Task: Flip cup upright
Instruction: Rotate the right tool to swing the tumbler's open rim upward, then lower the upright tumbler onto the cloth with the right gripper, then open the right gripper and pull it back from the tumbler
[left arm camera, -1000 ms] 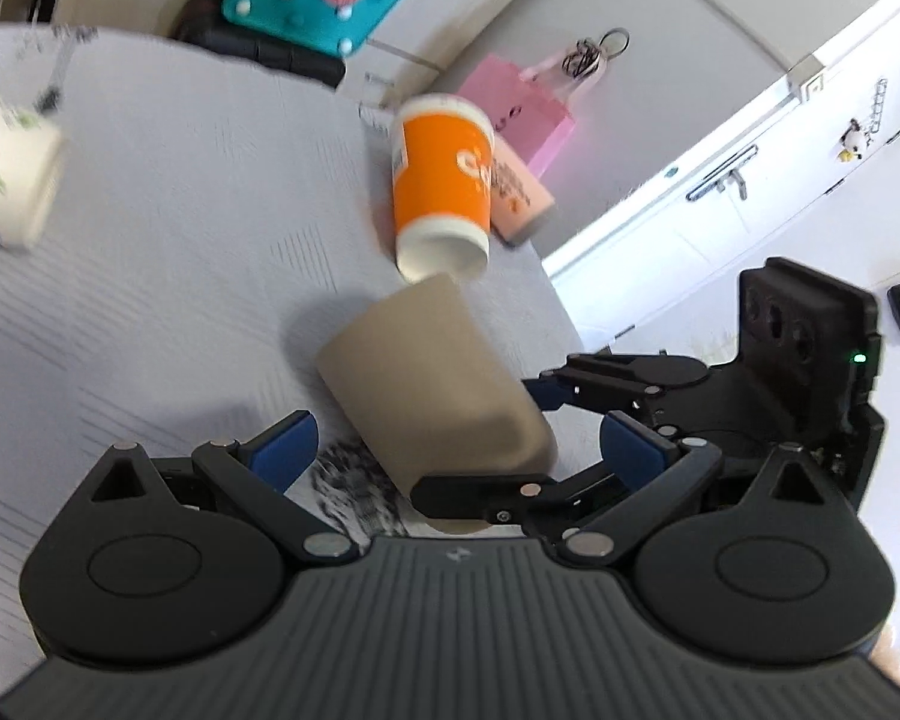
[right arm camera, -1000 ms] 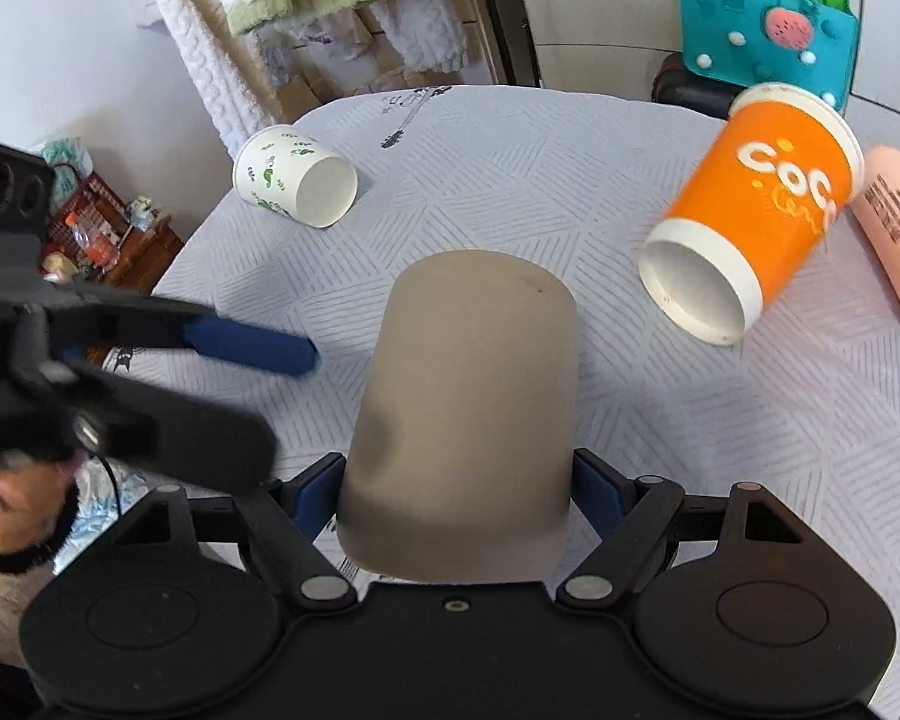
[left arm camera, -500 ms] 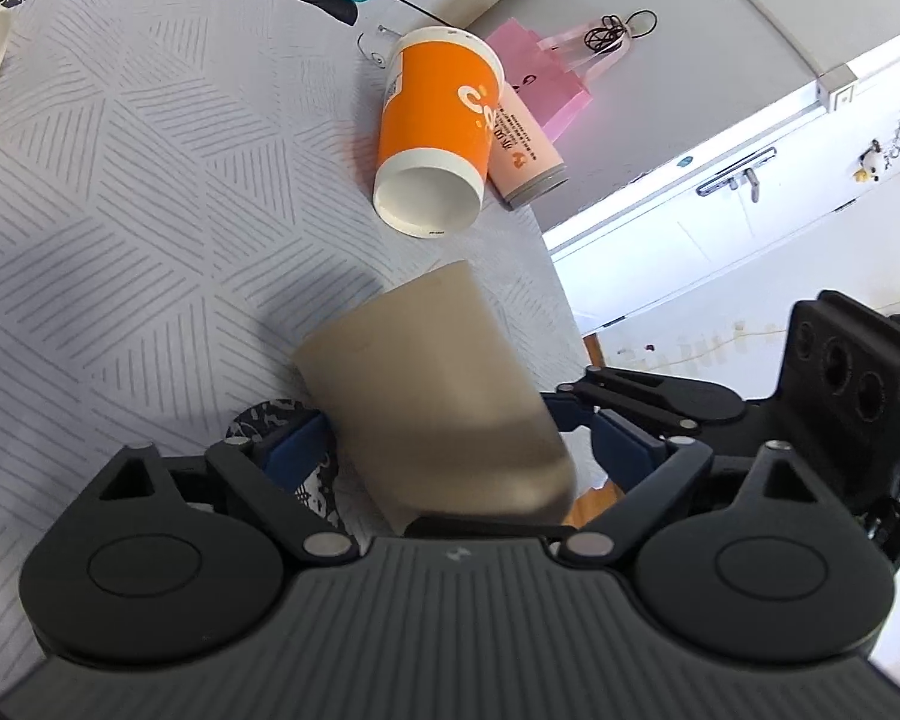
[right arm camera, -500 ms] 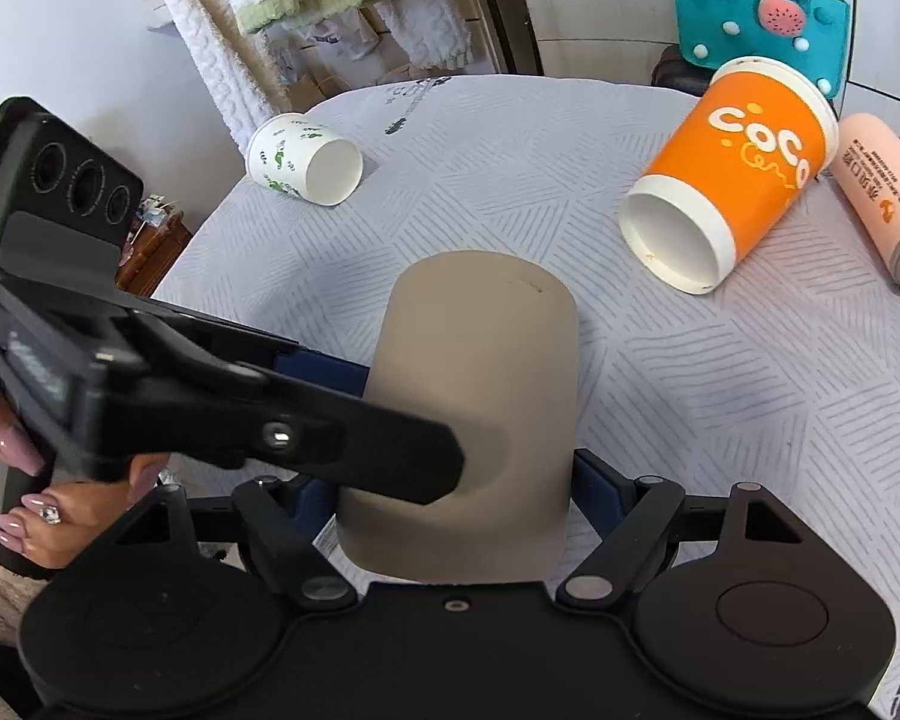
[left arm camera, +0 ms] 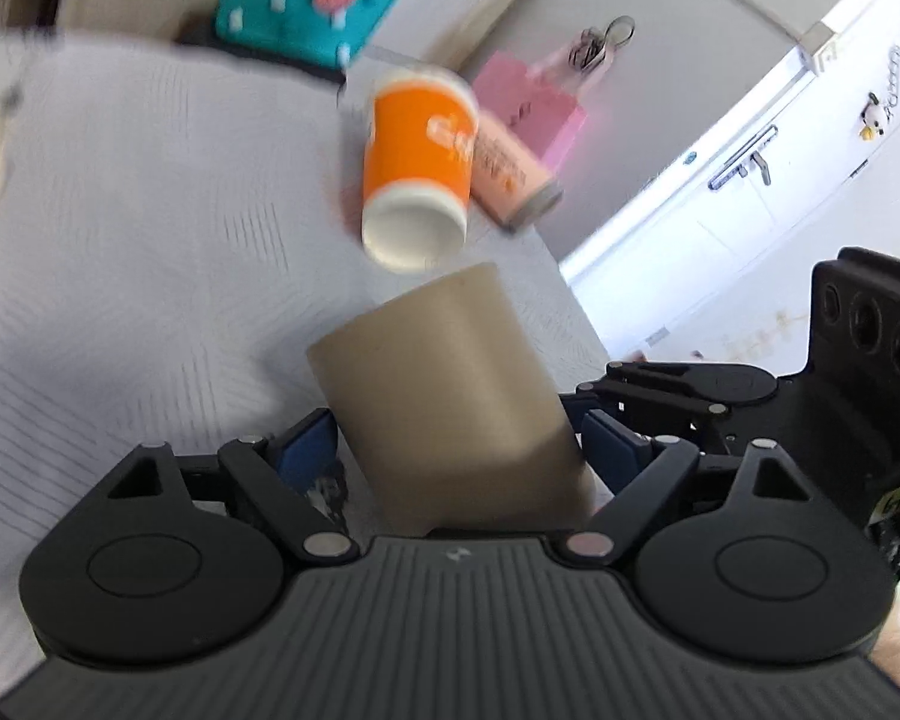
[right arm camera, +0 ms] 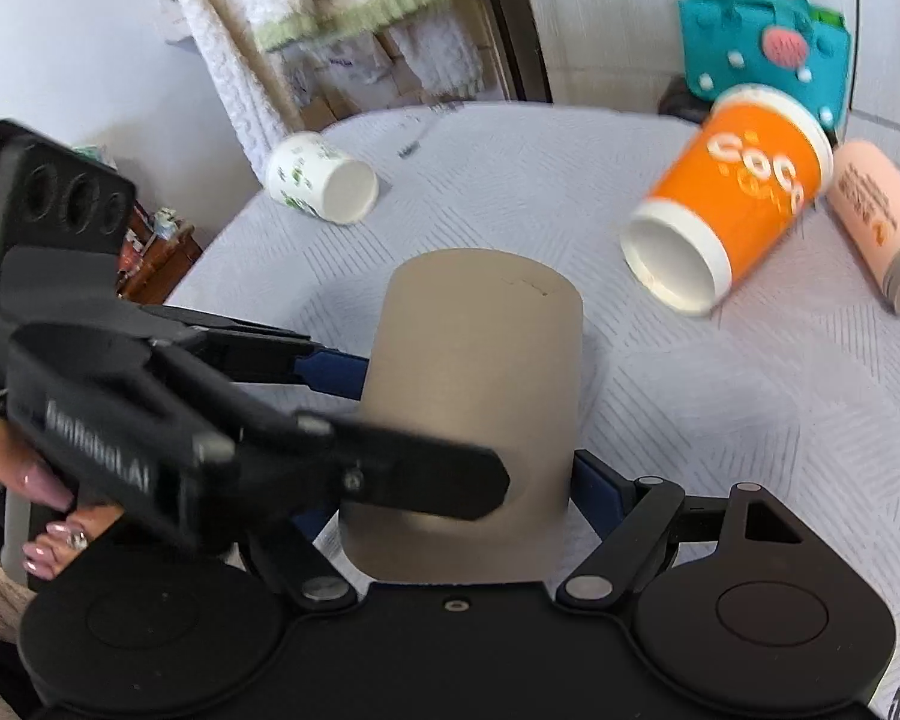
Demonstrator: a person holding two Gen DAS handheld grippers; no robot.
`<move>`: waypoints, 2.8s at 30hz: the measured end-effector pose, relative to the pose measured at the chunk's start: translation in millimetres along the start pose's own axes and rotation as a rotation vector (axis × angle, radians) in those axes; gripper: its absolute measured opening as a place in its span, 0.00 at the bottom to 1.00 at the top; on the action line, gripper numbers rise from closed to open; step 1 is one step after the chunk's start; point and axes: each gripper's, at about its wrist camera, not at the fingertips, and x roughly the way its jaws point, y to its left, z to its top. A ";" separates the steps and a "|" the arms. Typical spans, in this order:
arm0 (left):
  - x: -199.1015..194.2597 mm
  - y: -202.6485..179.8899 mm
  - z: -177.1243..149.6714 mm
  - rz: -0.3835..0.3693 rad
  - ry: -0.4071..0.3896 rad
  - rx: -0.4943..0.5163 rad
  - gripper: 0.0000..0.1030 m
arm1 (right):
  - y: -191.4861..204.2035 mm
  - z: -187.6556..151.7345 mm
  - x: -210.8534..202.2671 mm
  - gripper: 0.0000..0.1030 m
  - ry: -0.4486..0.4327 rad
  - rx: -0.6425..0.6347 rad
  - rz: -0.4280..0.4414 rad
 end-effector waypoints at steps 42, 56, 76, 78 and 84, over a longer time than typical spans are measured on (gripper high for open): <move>-38.5 7.2 40.9 0.286 -0.320 0.432 0.71 | 16.7 46.0 54.8 0.79 -0.497 -0.365 -0.064; -19.9 20.9 40.7 0.288 -0.297 0.424 0.72 | 11.2 46.1 77.7 0.79 -0.462 -0.315 -0.096; -58.6 1.9 18.1 0.284 -0.334 0.350 0.82 | 29.0 18.7 30.9 0.84 -0.468 -0.286 -0.227; -69.6 -3.1 13.5 0.311 -0.349 0.342 0.83 | 31.7 10.7 19.1 0.84 -0.485 -0.267 -0.243; -101.6 -26.8 -3.8 0.377 -0.396 0.339 0.85 | 43.4 -13.2 -16.0 0.84 -0.540 -0.217 -0.276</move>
